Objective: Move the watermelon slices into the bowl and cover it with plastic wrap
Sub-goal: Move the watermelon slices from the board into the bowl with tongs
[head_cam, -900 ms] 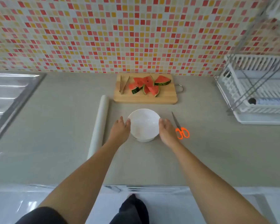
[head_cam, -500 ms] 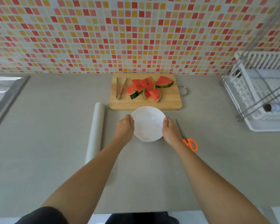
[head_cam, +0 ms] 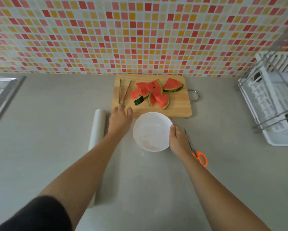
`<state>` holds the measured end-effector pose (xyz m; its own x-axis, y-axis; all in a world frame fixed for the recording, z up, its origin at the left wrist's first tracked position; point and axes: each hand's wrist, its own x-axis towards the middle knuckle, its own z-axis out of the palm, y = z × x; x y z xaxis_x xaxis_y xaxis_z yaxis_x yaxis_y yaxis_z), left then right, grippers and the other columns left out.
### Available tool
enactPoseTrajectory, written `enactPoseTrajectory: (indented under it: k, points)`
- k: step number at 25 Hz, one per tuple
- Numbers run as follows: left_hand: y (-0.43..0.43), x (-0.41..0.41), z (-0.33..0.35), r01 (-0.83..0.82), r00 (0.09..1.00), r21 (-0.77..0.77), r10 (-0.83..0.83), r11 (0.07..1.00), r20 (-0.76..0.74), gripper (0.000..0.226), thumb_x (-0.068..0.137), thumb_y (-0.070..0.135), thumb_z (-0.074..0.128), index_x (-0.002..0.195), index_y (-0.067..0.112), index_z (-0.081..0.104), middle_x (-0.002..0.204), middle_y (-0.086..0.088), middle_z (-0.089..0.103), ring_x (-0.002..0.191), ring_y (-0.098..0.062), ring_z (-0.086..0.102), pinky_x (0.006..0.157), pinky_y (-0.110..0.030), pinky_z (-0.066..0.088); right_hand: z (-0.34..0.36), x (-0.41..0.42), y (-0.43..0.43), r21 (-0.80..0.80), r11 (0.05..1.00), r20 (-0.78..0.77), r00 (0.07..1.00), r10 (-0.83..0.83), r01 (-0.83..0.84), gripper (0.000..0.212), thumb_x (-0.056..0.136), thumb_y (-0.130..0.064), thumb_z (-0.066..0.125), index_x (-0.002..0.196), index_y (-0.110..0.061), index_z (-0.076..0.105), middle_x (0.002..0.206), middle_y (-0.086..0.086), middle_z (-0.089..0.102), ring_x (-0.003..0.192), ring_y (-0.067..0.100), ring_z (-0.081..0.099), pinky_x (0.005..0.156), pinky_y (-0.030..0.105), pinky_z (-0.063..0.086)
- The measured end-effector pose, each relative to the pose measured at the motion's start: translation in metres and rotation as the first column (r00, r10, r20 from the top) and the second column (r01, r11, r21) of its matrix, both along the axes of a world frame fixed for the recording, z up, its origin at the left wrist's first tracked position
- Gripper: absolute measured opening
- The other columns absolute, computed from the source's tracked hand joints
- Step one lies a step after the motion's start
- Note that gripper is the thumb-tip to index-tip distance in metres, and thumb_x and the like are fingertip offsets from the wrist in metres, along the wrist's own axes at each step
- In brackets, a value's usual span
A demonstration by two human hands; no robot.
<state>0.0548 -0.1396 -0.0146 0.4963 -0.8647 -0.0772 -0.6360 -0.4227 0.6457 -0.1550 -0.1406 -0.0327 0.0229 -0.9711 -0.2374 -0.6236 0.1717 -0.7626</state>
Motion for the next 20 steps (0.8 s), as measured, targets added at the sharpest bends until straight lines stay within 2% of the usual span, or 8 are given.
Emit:
enactPoseTrajectory:
  k: [2,4,6,8,11,14,17,20]
  points:
    - [-0.036,0.023,0.005,0.013,0.989,0.077,-0.024,0.997,0.146,0.043,0.097,0.029,0.039,0.127,-0.001,0.047,0.121,-0.024,0.052,0.112,-0.039,0.047,0.094,-0.044,0.034,0.000,0.000,0.001,-0.026,1.000,0.004,1.000,-0.016,0.016,0.031,0.098,-0.030,0.030,0.077,-0.015,0.049,0.065,-0.007,0.050,0.060,0.012,0.045,0.054,0.027,0.023]
    - [-0.062,0.036,0.006,0.029,0.962,0.216,-0.087,0.976,0.261,0.048,0.098,0.028,0.040,0.133,-0.004,0.039,0.129,-0.025,0.047,0.117,-0.038,0.042,0.099,-0.042,0.031,-0.002,0.000,0.002,-0.053,0.998,0.012,1.000,-0.025,0.025,0.033,0.098,-0.028,0.032,0.073,-0.013,0.047,0.060,-0.007,0.049,0.058,0.007,0.044,0.052,0.025,0.028]
    - [-0.074,0.039,0.001,0.034,0.948,0.314,-0.130,0.949,0.292,0.052,0.099,0.030,0.038,0.136,-0.007,0.033,0.133,-0.025,0.043,0.120,-0.038,0.040,0.101,-0.042,0.031,-0.003,0.000,0.002,-0.058,0.998,0.013,1.000,-0.020,0.021,0.034,0.098,-0.027,0.032,0.072,-0.011,0.047,0.059,-0.004,0.049,0.057,0.010,0.045,0.052,0.025,0.029]
    - [-0.081,0.040,-0.004,0.027,0.951,0.332,-0.126,0.943,0.282,0.047,0.100,0.023,0.036,0.135,-0.007,0.034,0.133,-0.025,0.042,0.120,-0.038,0.041,0.100,-0.041,0.034,-0.004,0.001,0.001,-0.061,0.998,0.014,1.000,-0.012,0.013,0.034,0.098,-0.027,0.032,0.073,-0.010,0.048,0.059,-0.002,0.050,0.058,0.012,0.045,0.052,0.030,0.022]
    - [-0.086,0.046,0.001,-0.034,0.981,0.373,-0.040,0.927,0.190,0.036,0.099,0.009,0.030,0.130,-0.006,0.041,0.133,-0.025,0.041,0.118,-0.037,0.045,0.094,-0.038,0.039,-0.003,0.001,0.000,-0.056,0.998,0.018,1.000,-0.006,0.007,0.032,0.098,-0.027,0.032,0.072,-0.014,0.046,0.060,-0.004,0.050,0.059,0.006,0.045,0.052,0.028,0.021]
    - [-0.085,0.056,0.014,0.001,0.996,0.289,-0.028,0.957,0.088,0.033,0.098,0.010,0.034,0.124,-0.006,0.047,0.128,-0.027,0.047,0.114,-0.040,0.049,0.086,-0.039,0.041,-0.003,0.001,0.000,-0.068,0.998,0.022,1.000,-0.003,0.005,0.032,0.098,-0.026,0.032,0.075,-0.012,0.049,0.060,-0.007,0.049,0.059,0.003,0.045,0.053,0.028,0.022]
    - [-0.078,0.060,0.033,0.099,0.986,0.156,-0.075,0.983,-0.151,0.031,0.095,0.022,0.038,0.115,0.006,0.055,0.095,-0.006,0.061,0.079,-0.021,0.055,0.064,-0.031,0.040,-0.003,0.000,-0.002,-0.049,0.999,0.039,0.999,0.001,0.001,0.031,0.098,-0.028,0.031,0.079,-0.014,0.052,0.064,-0.010,0.050,0.062,0.001,0.046,0.051,0.015,0.030]
    - [-0.074,0.061,0.046,0.203,0.956,0.186,-0.153,0.961,-0.251,0.034,0.095,0.042,0.043,0.098,0.014,0.062,0.081,0.001,0.063,0.059,-0.014,0.046,0.059,-0.026,0.041,-0.004,0.000,-0.004,-0.024,1.000,0.030,0.999,0.009,-0.009,0.032,0.098,-0.030,0.030,0.081,-0.015,0.052,0.065,-0.009,0.052,0.063,0.000,0.048,0.048,0.014,0.028]
